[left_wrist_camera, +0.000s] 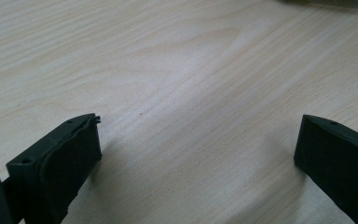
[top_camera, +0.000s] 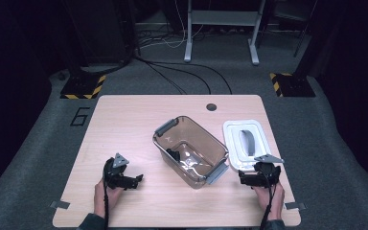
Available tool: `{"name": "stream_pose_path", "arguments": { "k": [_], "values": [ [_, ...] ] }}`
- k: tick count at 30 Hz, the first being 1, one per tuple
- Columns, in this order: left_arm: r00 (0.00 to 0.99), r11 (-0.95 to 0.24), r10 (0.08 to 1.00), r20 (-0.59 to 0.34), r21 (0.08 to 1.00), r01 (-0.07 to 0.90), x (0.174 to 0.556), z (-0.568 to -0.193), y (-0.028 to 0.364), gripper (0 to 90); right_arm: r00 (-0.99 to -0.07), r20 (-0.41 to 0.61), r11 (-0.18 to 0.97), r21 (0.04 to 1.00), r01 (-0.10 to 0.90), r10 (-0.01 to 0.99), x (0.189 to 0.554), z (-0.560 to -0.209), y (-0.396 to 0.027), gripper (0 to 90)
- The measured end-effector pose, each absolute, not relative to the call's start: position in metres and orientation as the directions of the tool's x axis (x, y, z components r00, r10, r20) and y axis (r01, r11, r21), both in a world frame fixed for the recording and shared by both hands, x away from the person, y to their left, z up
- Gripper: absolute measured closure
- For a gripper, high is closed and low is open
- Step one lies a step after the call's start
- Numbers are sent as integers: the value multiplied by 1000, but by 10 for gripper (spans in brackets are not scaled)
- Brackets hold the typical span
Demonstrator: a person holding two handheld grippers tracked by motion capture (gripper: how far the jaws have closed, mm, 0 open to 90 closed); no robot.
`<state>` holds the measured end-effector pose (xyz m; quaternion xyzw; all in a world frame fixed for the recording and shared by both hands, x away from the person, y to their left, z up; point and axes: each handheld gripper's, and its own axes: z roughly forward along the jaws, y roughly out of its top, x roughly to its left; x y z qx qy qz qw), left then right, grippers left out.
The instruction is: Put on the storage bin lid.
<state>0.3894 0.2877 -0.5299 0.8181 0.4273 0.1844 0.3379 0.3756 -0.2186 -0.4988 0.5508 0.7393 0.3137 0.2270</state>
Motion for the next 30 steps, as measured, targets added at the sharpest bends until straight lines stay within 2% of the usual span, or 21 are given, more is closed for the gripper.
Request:
{"name": "stream_pose_path", "arguments": {
  "k": [30],
  "values": [
    [568, -407, 823, 12, 710, 575, 389, -530, 288, 1, -285, -10, 210, 700, 682, 959, 454, -478, -221, 2]
  ]
}}
